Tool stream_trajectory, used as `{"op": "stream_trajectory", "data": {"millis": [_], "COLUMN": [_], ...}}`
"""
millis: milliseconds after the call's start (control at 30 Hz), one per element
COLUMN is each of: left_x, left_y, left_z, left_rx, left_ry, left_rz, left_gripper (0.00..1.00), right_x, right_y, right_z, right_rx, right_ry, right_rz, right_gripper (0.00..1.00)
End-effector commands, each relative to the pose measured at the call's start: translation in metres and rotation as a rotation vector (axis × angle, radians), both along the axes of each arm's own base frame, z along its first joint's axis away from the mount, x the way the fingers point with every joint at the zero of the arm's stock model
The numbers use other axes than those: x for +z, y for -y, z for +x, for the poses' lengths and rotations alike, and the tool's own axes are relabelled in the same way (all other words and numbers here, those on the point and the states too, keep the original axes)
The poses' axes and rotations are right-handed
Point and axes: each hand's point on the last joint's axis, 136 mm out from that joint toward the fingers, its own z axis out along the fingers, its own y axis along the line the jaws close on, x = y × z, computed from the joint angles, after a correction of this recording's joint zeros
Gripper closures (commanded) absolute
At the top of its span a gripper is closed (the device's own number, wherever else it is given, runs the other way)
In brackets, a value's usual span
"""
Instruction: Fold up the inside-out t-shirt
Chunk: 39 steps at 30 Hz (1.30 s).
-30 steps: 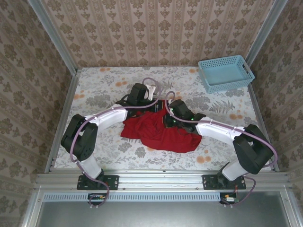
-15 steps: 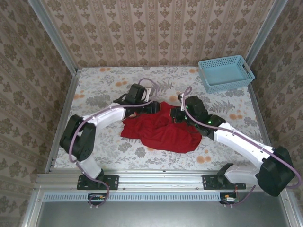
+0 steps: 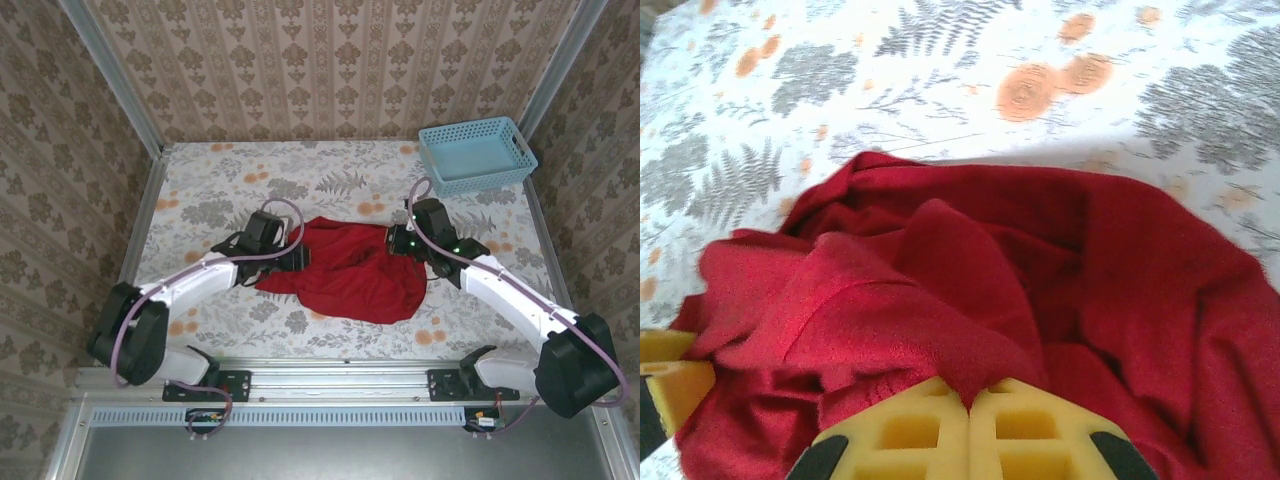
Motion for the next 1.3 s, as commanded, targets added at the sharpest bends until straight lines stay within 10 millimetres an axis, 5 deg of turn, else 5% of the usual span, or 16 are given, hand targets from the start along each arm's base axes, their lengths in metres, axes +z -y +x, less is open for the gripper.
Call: {"op": "stream_trajectory", "data": {"millis": [0,100,233,333,433,533,667,900,1067,1167,1267], "left_x": [0.003,0.001,0.008,0.010,0.011,0.014,0.021,0.020,0.023,0.022,0.018], "left_y": [0.015,0.023,0.030,0.031,0.033,0.036,0.042,0.049,0.055,0.052,0.042], "left_z": [0.010,0.012,0.010,0.007,0.007,0.008,0.005,-0.002,-0.005,-0.005,-0.001], "left_rx": [-0.028,-0.044,-0.069,-0.076,-0.077,-0.078,-0.098,-0.128,-0.138,-0.132,-0.102], "left_ry": [-0.012,-0.024,-0.003,0.010,0.015,0.026,0.041,0.052,0.066,0.071,0.070], "left_rz": [-0.028,-0.040,-0.051,-0.046,-0.054,-0.065,-0.077,-0.079,-0.096,-0.081,-0.025], "left_gripper": [0.48,0.59,0.62,0.63,0.66,0.68,0.70,0.71,0.73,0.74,0.76], "right_x": [-0.034,-0.036,-0.006,0.013,0.005,-0.018,-0.052,-0.070,-0.090,-0.091,-0.066], "right_y": [0.014,0.018,0.015,-0.002,-0.035,-0.062,-0.062,-0.089,-0.083,-0.077,-0.071], "right_z": [-0.013,-0.017,-0.027,-0.035,-0.040,-0.037,-0.025,-0.010,-0.003,-0.001,-0.004], "right_rx": [-0.035,-0.014,0.036,0.097,0.173,0.179,0.105,0.179,0.155,0.151,0.182], "right_ry": [-0.134,-0.140,-0.018,0.038,-0.007,-0.090,-0.168,-0.215,-0.250,-0.257,-0.206], "right_rz": [-0.040,-0.099,-0.220,-0.254,-0.170,-0.047,-0.089,-0.060,-0.139,-0.201,-0.226], "right_gripper": [0.89,0.76,0.56,0.50,0.50,0.52,0.57,0.63,0.65,0.83,1.00]}}
